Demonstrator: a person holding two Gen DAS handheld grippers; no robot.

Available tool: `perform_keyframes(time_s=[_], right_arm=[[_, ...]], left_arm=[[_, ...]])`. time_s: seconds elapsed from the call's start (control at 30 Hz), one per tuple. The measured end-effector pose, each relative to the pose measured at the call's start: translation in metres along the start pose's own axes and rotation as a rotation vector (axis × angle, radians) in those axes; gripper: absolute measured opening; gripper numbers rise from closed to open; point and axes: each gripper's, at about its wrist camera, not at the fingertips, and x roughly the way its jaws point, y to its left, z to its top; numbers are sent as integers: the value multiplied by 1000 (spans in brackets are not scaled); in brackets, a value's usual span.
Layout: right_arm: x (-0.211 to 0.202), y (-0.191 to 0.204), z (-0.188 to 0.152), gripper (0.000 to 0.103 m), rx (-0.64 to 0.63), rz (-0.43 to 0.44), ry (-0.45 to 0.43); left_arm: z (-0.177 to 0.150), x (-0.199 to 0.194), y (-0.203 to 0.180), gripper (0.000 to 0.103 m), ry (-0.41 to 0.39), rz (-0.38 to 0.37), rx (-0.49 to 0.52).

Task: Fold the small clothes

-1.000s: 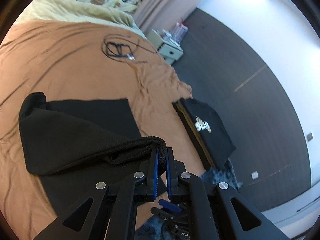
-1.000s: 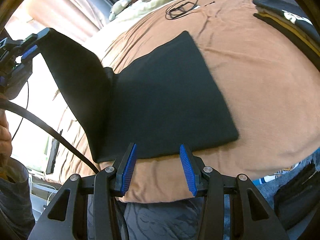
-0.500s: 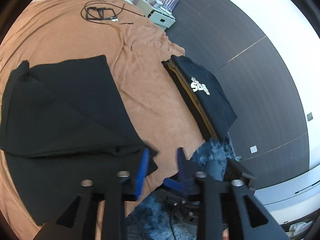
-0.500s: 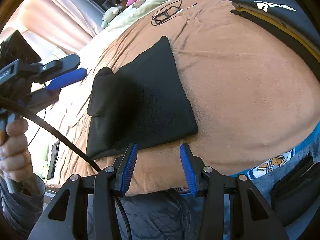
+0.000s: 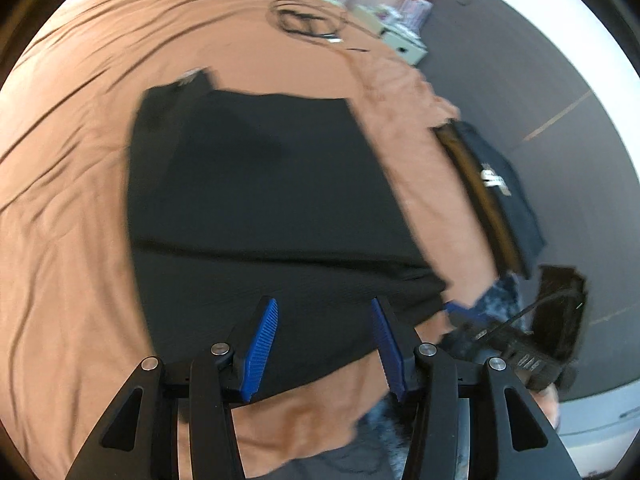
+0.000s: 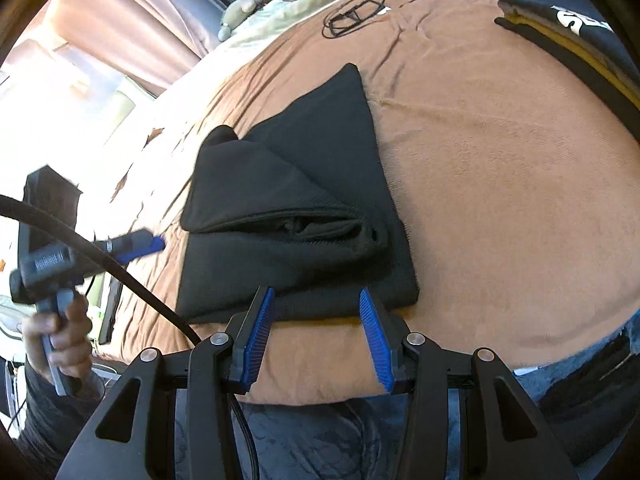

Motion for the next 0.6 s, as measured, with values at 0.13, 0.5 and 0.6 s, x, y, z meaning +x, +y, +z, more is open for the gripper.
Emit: perform_keyframes(time_s=[0.13, 0.5, 0.6], right_arm=[[7, -10, 11, 42, 35, 19, 7], [22, -33, 24, 23, 109, 49, 21], [26, -31, 25, 23, 109, 59, 32]], left_arm=[[-14, -4, 34, 50, 8, 61, -46], [-48, 8, 79, 50, 45, 81, -151], [-54, 14, 81, 50, 59, 75, -163]])
